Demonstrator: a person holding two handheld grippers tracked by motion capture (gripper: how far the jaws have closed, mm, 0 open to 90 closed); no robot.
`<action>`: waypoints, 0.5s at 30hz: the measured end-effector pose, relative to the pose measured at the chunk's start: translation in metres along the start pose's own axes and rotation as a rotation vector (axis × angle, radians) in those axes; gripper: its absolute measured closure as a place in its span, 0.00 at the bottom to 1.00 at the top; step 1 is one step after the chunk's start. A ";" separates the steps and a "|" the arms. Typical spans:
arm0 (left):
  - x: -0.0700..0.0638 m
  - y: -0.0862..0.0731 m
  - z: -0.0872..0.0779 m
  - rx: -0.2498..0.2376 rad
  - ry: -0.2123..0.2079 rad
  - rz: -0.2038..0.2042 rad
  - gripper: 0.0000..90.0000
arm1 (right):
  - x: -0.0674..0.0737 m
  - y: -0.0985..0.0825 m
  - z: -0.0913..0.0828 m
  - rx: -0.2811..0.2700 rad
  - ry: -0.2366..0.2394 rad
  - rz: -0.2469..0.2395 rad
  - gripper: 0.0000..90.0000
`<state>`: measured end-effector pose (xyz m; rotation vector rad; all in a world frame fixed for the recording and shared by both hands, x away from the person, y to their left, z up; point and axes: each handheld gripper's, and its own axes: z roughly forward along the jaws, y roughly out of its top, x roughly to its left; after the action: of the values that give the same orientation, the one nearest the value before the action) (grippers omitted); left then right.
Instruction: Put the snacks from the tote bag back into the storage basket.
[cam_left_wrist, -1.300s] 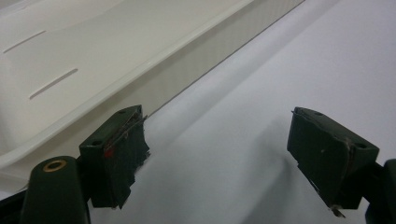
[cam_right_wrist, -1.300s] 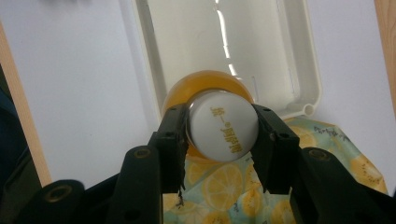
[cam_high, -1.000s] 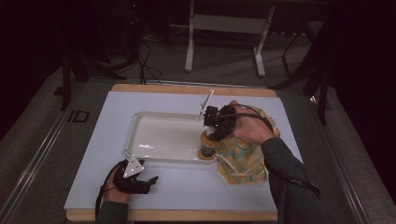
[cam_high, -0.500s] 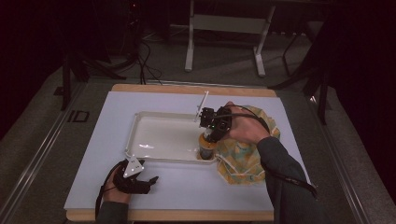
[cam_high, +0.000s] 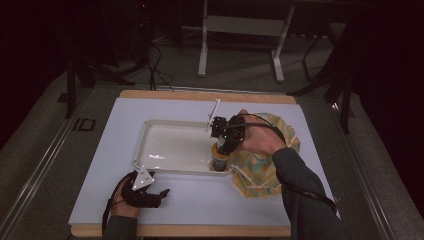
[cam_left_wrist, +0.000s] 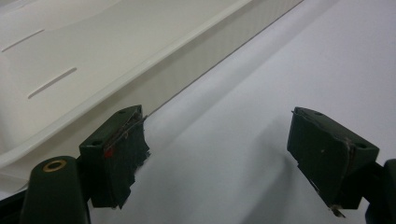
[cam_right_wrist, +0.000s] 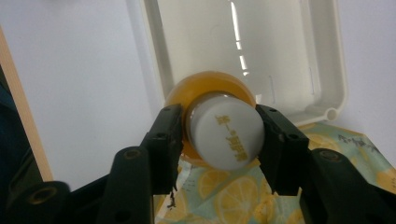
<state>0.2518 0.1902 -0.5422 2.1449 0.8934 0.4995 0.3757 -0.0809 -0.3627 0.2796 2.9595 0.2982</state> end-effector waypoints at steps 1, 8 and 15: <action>0.000 0.000 0.000 0.000 0.000 0.000 0.22 | 0.000 0.000 0.002 -0.003 0.002 -0.008 0.55; 0.000 0.000 0.000 0.000 -0.001 -0.001 0.22 | 0.001 0.001 0.006 -0.012 0.006 0.000 0.47; 0.000 0.000 0.000 0.001 -0.002 -0.001 0.22 | 0.001 -0.001 0.002 -0.046 -0.009 0.008 0.43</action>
<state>0.2520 0.1901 -0.5423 2.1453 0.8936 0.4964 0.3748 -0.0809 -0.3653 0.2868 2.9384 0.3643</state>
